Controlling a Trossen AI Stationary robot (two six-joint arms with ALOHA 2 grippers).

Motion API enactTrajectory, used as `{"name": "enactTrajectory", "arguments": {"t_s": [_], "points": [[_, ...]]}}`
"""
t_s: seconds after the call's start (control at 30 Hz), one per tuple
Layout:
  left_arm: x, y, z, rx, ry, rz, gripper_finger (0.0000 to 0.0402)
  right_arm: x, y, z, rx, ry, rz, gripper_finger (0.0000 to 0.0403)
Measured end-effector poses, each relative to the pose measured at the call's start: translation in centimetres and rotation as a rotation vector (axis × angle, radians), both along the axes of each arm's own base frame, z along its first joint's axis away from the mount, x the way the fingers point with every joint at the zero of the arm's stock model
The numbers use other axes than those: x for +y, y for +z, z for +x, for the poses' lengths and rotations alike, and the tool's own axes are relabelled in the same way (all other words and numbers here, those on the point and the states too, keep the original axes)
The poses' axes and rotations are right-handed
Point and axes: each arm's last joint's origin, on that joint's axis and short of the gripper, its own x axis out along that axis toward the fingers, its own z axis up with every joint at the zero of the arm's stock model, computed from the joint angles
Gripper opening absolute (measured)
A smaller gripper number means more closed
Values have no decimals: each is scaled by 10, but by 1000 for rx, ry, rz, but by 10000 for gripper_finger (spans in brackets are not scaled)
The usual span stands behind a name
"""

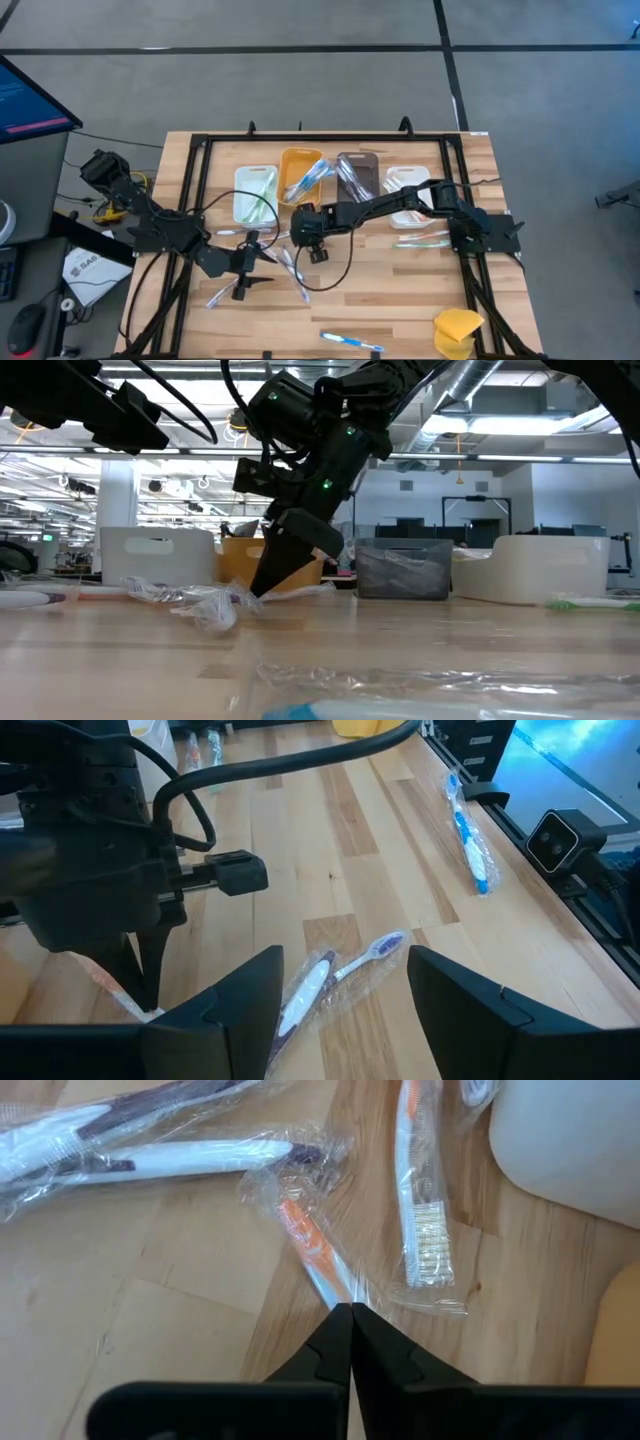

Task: Pick & Place Toothbrushes
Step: Put the middle orange toothbrush into the right white bin

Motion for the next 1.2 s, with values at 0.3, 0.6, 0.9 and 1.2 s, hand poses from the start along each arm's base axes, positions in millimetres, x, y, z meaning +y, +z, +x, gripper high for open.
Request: {"name": "enactTrajectory", "arguments": {"t_s": [0.3, 0.6, 0.9, 1.2], "points": [[0, 0, 0, 0, 0, 0, 209, 3, -2, -3, 34, -1, -5, 0], [0, 0, 0, 0, 0, 0, 209, 8, 2, -5, 35, -7, -6, 0], [0, 0, 0, 0, 0, 0, 209, 16, 14, -11, 56, 5, -19, 0], [0, 0, 0, 0, 0, 0, 209, 32, 21, -22, 114, -13, -8, 0]]}}
